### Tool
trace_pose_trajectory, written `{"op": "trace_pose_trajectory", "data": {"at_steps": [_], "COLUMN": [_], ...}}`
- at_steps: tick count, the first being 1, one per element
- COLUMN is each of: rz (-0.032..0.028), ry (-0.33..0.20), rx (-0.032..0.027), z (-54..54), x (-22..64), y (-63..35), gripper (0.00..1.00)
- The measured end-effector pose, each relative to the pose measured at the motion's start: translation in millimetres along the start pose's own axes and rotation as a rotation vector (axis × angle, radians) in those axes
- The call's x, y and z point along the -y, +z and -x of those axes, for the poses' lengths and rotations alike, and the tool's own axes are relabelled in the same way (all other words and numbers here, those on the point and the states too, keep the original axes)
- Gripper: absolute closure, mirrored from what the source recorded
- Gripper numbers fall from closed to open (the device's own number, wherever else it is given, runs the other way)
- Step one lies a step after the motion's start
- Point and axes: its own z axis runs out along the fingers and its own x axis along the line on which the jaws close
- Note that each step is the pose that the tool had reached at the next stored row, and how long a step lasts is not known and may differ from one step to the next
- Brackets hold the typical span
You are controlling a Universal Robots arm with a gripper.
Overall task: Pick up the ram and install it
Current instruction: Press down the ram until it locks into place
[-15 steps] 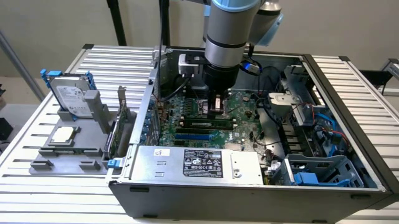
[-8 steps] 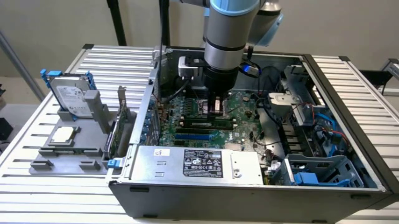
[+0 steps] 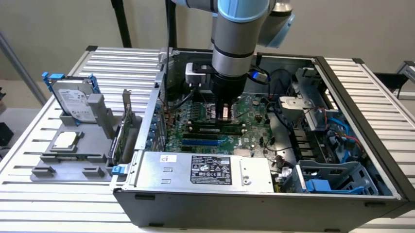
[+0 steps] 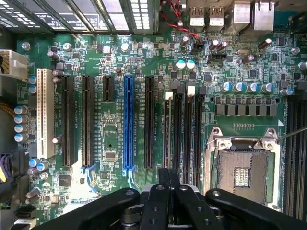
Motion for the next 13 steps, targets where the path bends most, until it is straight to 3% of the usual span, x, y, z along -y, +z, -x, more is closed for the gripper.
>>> {"op": "trace_pose_trajectory", "data": {"at_steps": [3, 8, 13], "rz": [-0.0011, 0.0001, 0.0001], "ry": [0.0, 0.0, 0.0], "rx": [0.0026, 0.0004, 0.0007], "z": [0.3, 0.1, 0.2], "x": [0.0, -0.5, -0.4], "y": [-3.2, -19.0, -19.2], "gripper": [0.89, 0.89, 0.89]}}
